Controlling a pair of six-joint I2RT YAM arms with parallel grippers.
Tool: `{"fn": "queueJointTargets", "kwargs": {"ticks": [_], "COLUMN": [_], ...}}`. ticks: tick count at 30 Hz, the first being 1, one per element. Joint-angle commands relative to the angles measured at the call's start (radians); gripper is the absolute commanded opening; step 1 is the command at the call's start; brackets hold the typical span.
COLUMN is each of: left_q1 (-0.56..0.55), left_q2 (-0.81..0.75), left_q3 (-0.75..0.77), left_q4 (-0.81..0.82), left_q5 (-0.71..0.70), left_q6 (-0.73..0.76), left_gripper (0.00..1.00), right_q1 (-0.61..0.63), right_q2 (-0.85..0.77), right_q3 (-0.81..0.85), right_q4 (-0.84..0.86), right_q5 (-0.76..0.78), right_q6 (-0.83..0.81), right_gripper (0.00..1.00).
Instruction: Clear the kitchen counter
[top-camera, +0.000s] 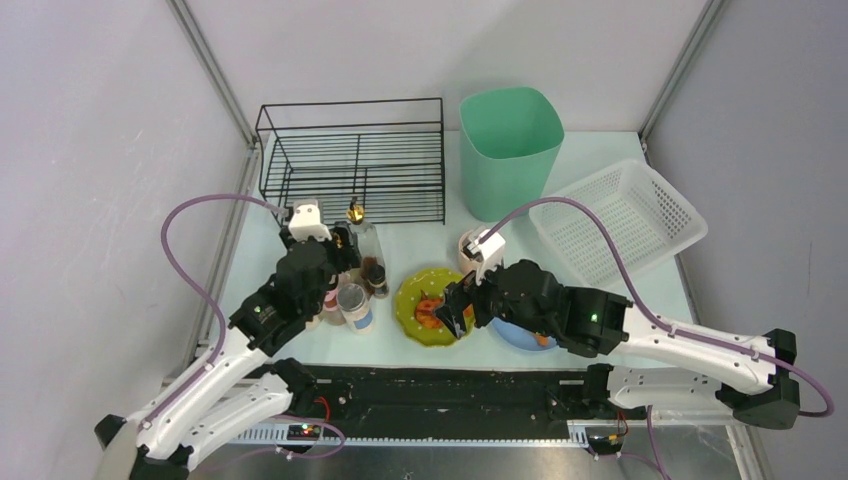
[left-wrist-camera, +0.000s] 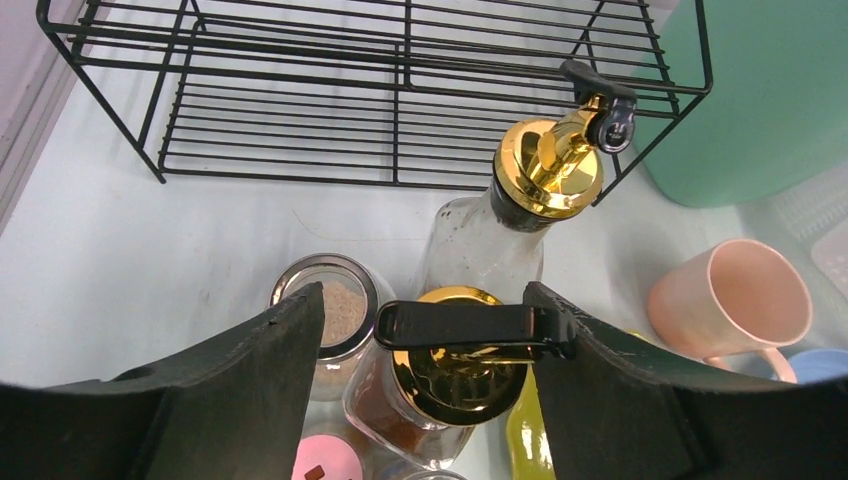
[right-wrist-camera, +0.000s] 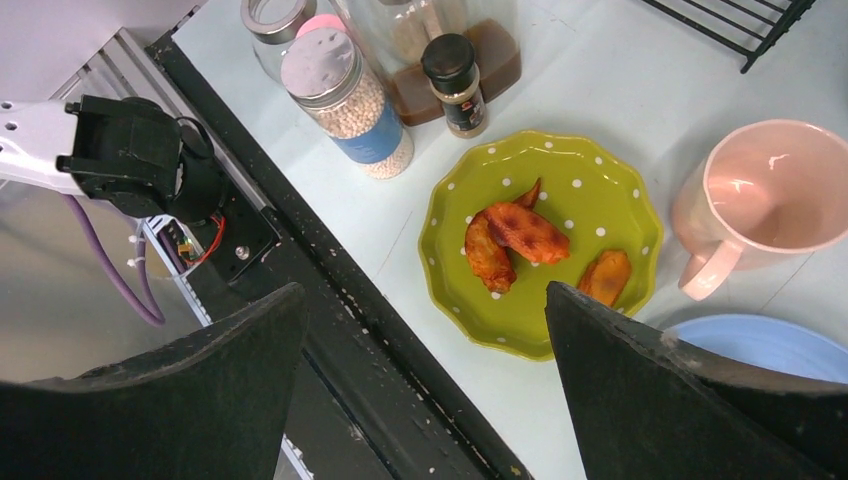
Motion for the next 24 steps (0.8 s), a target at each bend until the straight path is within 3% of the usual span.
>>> {"fn": "queueJointTargets", "kwargs": {"ticks": [1,4,11,16,20,24], "left_q1": [-0.010,-0.011,-0.011,-0.012,-0.012,-0.012], "left_q2": [0.008,0.005,-0.007,-0.038,-0.054,-0.060], "left_q3": [-0.017,-0.028,-0.043,-0.051,-0.028,0.015], "left_q4": [0.071,0.084,0.096,0.097,0.096,0.095], "left_q5": [-0.061,-0.076,-0.087,-0.106,-0.106,-0.101], "left_q6": [0.009,0.011,0.010,0.012,0.034,0.070], "left_gripper": [0.76,0.73,0.52,0.19,0.02,0.00], "right_q1": [0.009,0.010,0.013,0.018,0.023,0.027], "right_q2": [-0.013,-0.020,-0.026,-0.029,-0.030,-0.033], "right_q3": [-0.009,-0.015,-0.020,-0.020,-0.019,-0.020], "right_q4": [0.028,0.026,0.017,0.017,0.022,0.025], "right_q5": [-0.007,-0.006,-0.001,0.003,0.006,0.008], "right_q6": [0.018,0.022,0.029,0.035,0.036,0.040], "right_gripper": [0.92,0.92,0.92,0.91,0.91,0.91]}}
